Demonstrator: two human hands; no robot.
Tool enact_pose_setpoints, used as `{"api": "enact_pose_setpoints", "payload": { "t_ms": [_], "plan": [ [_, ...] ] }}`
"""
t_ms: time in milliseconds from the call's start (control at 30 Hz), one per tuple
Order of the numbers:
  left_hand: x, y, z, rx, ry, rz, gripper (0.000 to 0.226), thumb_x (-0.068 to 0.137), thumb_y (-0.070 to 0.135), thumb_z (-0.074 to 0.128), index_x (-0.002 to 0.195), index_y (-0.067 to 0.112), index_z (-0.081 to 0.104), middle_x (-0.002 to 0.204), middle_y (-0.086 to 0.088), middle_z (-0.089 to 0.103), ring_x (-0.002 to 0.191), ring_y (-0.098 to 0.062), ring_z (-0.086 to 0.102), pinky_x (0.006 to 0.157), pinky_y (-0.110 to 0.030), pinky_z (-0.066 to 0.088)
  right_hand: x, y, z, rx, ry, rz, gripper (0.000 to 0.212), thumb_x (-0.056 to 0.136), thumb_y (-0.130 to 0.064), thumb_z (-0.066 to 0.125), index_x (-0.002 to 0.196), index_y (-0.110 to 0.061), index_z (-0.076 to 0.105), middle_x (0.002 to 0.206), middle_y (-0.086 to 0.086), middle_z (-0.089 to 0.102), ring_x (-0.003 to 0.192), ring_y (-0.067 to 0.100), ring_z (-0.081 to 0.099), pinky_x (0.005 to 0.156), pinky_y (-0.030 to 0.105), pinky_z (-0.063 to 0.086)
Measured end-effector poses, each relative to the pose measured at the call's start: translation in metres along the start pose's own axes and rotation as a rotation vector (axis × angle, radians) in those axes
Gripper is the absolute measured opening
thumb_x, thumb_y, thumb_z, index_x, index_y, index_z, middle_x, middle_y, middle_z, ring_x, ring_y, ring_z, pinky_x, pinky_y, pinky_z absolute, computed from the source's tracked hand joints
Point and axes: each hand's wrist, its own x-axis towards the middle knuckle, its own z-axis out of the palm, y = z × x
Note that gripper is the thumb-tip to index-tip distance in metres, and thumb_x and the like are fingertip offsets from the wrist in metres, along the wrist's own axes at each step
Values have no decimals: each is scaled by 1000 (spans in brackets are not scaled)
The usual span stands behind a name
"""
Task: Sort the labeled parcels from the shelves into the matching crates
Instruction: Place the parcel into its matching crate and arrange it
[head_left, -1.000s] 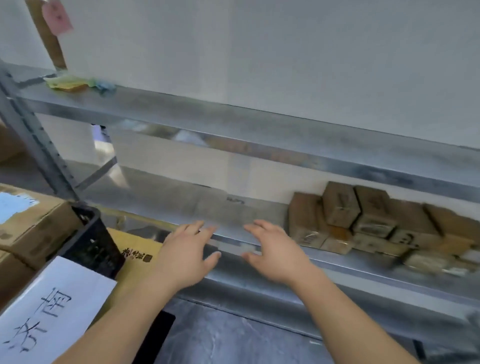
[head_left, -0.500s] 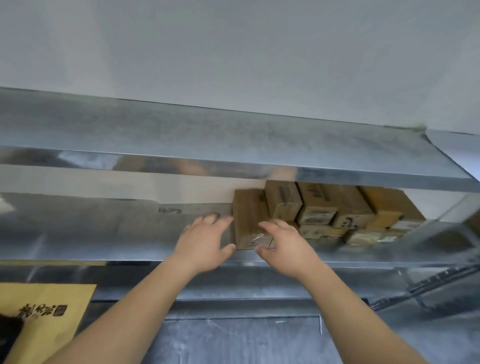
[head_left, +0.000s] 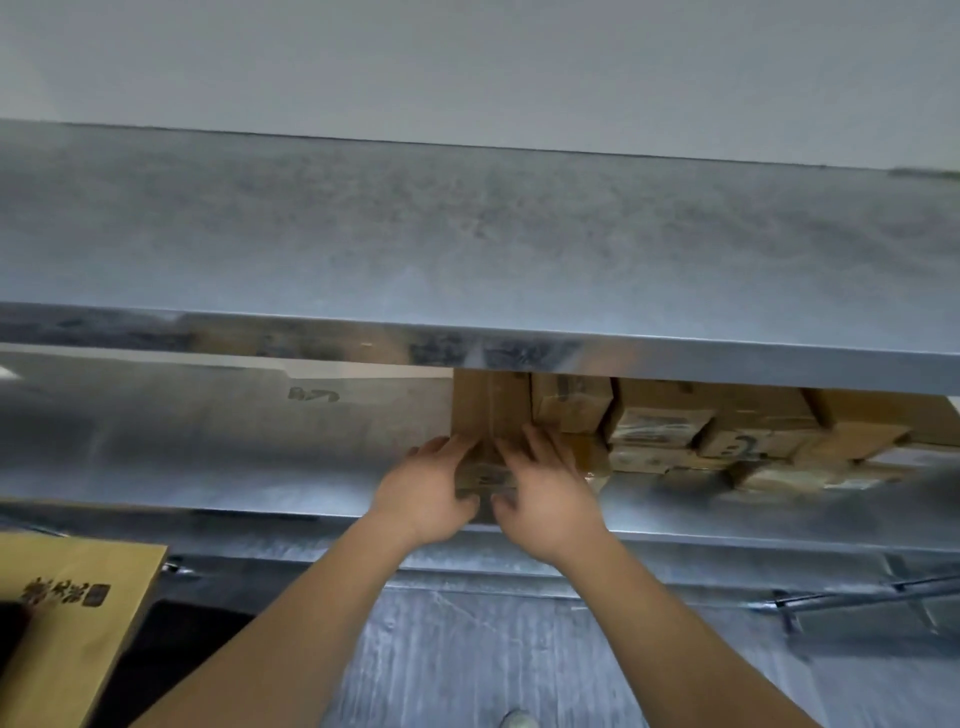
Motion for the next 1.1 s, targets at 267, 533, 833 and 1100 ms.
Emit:
{"api": "enact_pose_setpoints", "payload": {
  "t_ms": [267,533,833,1100],
  "plan": [
    [-34,-6,19,-166,245,-131,25,91,55,51,99,32,56,87,1,58,86,-24,59,70,-35,48,-12,-16,12,171,80,-99,25,98,-33,57,116,-21,68,130,6,50,111,27,56,100,34,43],
    [-61,-17,-2,-440,100,-244,141,48,34,96,145,62,-3,115,10,60,100,-9,65,75,-28,56,0,-16,8,465,-190,3,148,60,-40,93,150,-53,-24,144,7,47,116,27,62,99,37,53],
    [-122,-17,0,-521,187,-271,133,63,54,91,155,52,-5,97,22,72,90,7,66,76,-11,50,-22,-20,23,555,-258,-114,134,71,-62,83,152,-51,-23,143,-5,59,121,16,61,98,31,50],
    [-206,-22,-16,-452,340,-331,82,62,70,79,128,52,33,76,5,70,67,-9,67,65,-34,55,-58,-66,14,587,-287,-311,60,78,-67,73,124,-51,37,87,-5,70,76,13,68,73,39,59]
  ]
}}
